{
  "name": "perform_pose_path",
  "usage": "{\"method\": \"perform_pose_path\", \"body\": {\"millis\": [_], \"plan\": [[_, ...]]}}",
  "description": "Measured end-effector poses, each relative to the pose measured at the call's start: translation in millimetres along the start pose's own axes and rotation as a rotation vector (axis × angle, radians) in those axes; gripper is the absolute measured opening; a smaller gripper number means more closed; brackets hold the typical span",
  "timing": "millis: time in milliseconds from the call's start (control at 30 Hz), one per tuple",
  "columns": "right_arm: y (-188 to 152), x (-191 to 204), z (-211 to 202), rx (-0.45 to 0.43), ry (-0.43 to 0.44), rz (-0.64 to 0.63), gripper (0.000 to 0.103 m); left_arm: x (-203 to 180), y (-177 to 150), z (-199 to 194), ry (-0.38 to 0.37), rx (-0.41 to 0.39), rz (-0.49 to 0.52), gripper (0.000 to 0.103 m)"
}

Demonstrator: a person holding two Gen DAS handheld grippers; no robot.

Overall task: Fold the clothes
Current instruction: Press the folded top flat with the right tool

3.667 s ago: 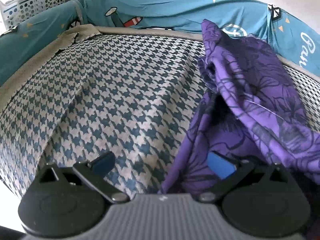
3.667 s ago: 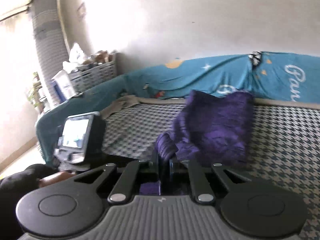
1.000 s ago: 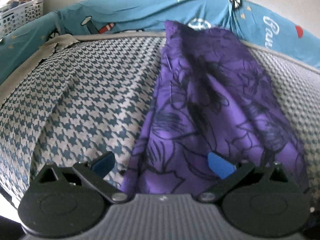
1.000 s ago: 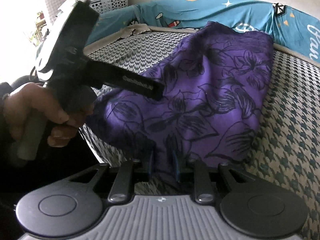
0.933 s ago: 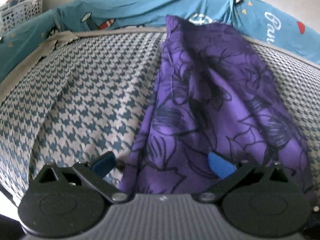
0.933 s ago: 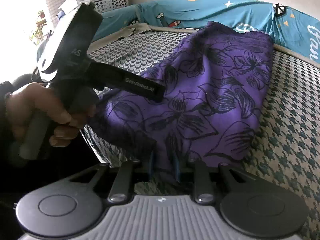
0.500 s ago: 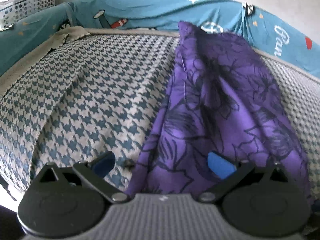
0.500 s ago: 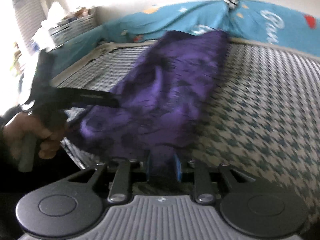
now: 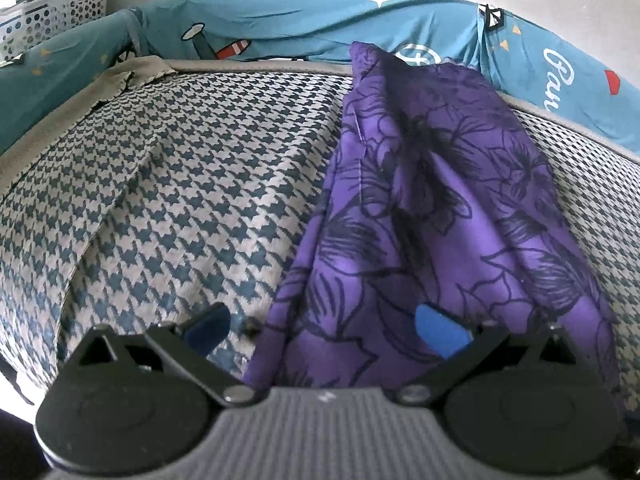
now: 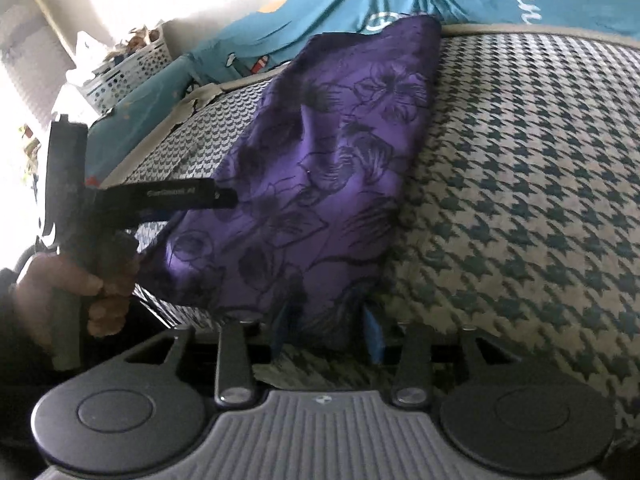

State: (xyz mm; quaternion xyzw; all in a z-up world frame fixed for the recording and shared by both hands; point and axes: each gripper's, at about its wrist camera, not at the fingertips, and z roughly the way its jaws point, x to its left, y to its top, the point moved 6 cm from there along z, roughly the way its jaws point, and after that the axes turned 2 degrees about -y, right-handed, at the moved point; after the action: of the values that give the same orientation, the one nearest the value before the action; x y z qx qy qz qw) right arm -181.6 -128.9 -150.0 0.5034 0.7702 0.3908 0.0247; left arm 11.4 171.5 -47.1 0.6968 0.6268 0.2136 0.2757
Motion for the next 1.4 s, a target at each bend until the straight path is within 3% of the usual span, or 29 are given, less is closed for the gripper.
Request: {"method": "perform_pose_path", "body": {"millis": [100, 200, 500, 700, 833, 1033, 1400], "plan": [[0, -2, 0, -0.006, -0.006, 0.005, 0.014, 2, 1, 1, 0.01, -0.003, -0.007, 0.103], [0, 2, -8, -0.02, -0.003, -0.03, 0.011, 6, 1, 2, 0.037, -0.002, -0.01, 0.103], [-7, 6, -19, -0.01, -0.042, -0.108, 0.01, 29, 3, 3, 0.188, -0.006, -0.054, 0.103], [-7, 1, -22, 0.001, -0.062, -0.106, 0.013, 31, 8, 4, 0.212, -0.001, -0.073, 0.103], [-3, -2, -30, -0.017, -0.061, -0.104, 0.02, 36, 16, 1, 0.224, -0.036, -0.119, 0.103], [6, -8, -34, -0.031, -0.057, -0.073, 0.02, 29, 30, -5, 0.135, -0.087, -0.141, 0.103], [34, -28, -23, -0.049, -0.056, -0.055, 0.024, 11, 45, 13, 0.111, -0.067, -0.103, 0.103]]}}
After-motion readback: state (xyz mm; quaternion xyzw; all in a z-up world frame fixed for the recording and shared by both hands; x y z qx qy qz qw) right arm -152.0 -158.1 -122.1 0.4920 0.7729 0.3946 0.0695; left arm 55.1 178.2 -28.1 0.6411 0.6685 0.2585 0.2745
